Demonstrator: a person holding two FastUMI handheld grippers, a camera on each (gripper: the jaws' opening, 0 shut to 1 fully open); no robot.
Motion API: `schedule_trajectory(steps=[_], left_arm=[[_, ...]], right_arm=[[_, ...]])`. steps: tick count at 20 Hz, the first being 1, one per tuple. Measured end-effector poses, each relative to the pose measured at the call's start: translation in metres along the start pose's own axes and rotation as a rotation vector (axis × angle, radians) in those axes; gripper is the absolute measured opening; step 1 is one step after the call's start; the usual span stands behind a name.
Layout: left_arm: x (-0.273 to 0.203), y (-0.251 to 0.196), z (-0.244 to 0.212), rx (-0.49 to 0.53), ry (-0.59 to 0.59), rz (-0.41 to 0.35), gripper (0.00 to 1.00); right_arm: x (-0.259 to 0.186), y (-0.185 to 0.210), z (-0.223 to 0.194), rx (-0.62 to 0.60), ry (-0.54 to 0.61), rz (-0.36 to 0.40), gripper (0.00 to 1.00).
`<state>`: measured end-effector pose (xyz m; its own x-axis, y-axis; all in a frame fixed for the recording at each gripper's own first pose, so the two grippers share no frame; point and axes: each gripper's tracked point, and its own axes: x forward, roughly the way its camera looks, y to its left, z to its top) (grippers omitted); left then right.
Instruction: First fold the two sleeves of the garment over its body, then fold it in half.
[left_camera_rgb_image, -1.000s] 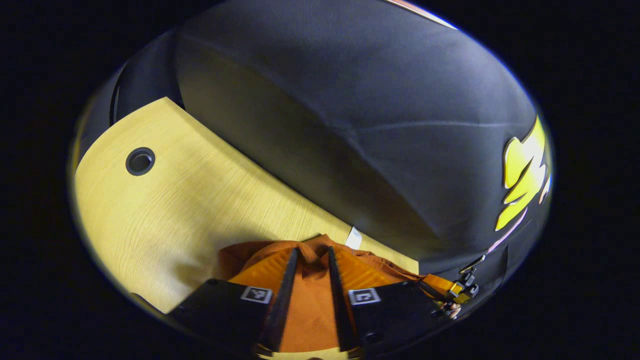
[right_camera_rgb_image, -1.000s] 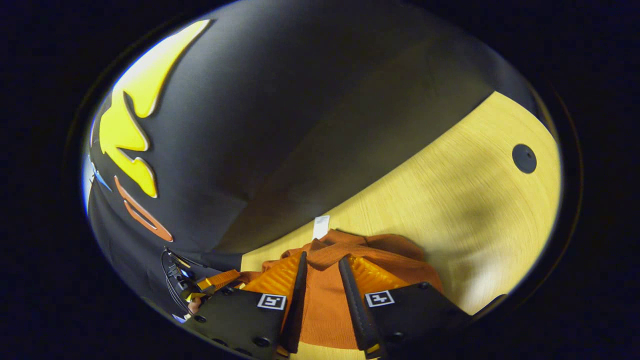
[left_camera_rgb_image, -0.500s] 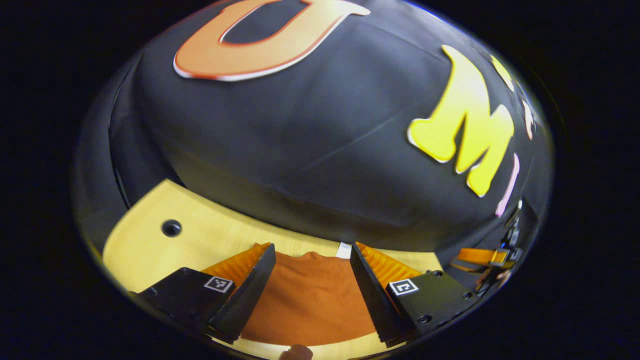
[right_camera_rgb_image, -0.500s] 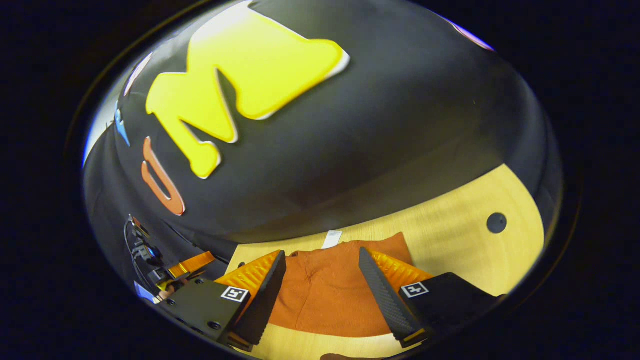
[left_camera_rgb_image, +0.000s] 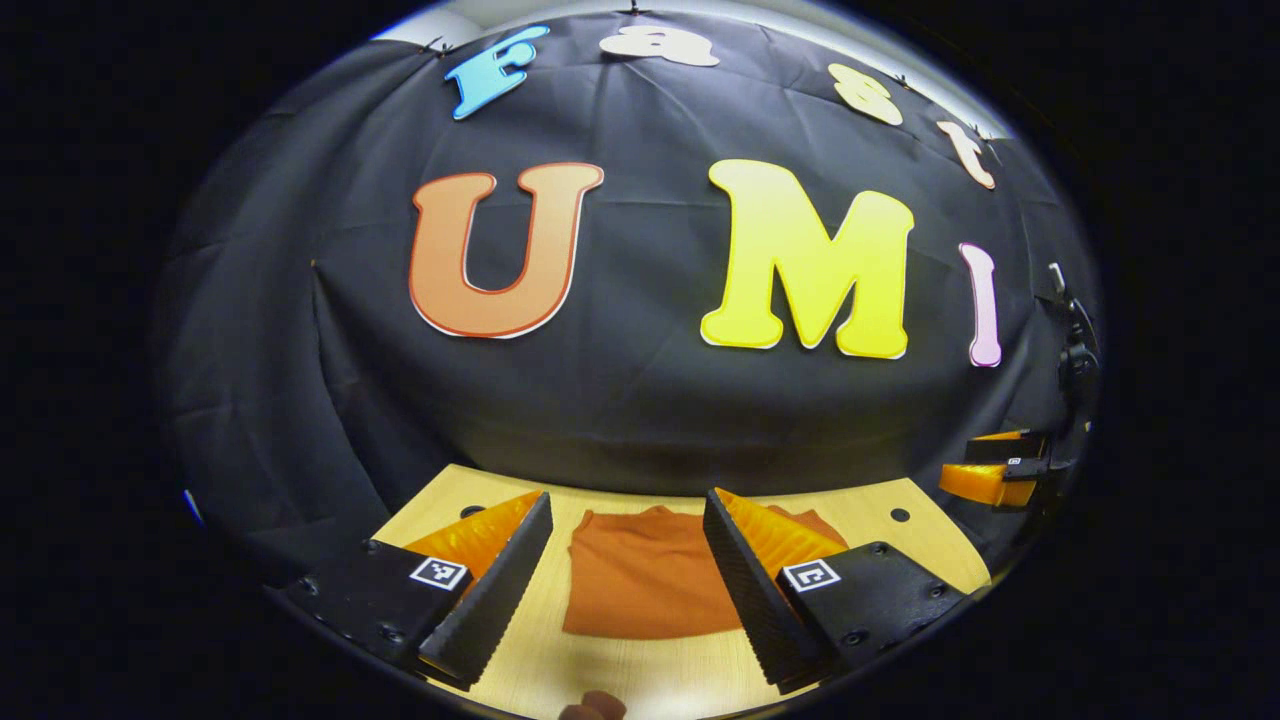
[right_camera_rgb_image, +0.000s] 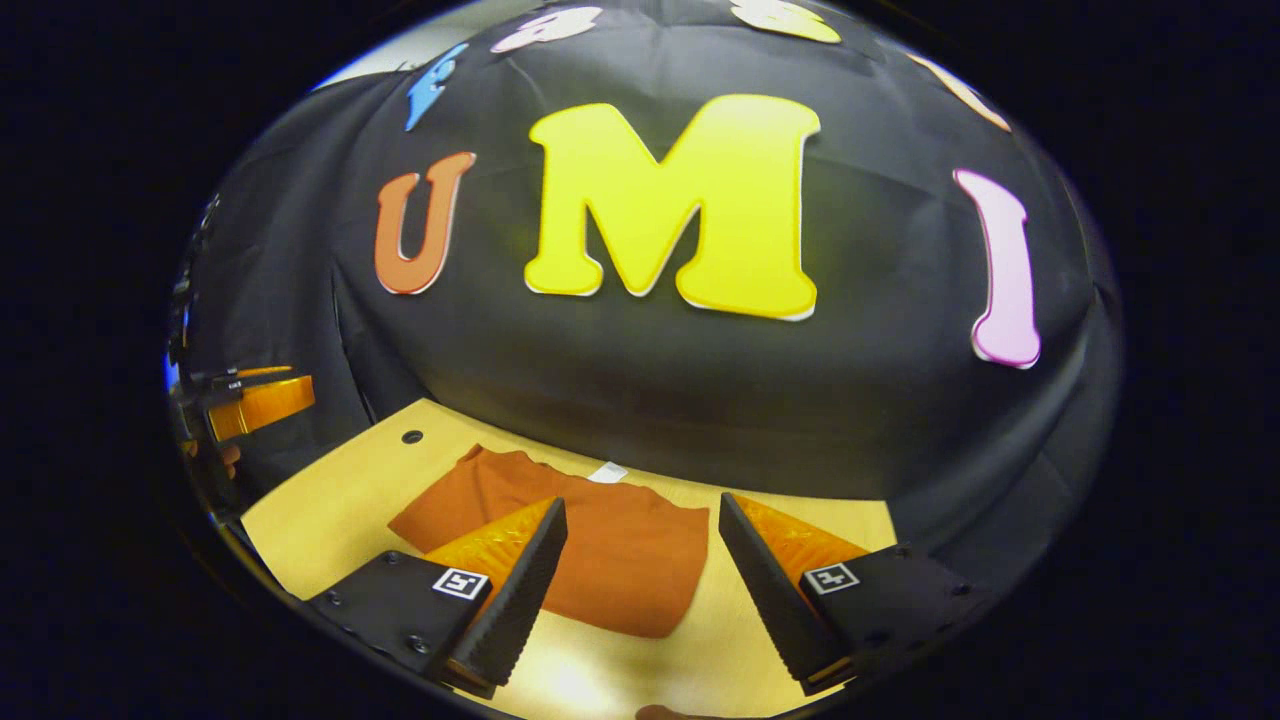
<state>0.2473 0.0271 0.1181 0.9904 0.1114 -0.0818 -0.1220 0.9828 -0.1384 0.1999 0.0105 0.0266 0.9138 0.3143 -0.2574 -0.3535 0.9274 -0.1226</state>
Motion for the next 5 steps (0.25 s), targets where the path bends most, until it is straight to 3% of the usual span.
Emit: schedule_trajectory(steps=[3, 5], left_arm=[[-0.046, -0.002, -0.015, 0.03, -0.019, 0.035, 0.98], [-0.074, -0.012, -0.032, 0.01, 0.007, 0.014, 0.98]], right_arm=[[-0.058, 0.027, 0.003, -0.039, -0.084, -0.03, 0.98], [-0.098, 0.037, 0.002, -0.075, -0.14, -0.089, 0.95]])
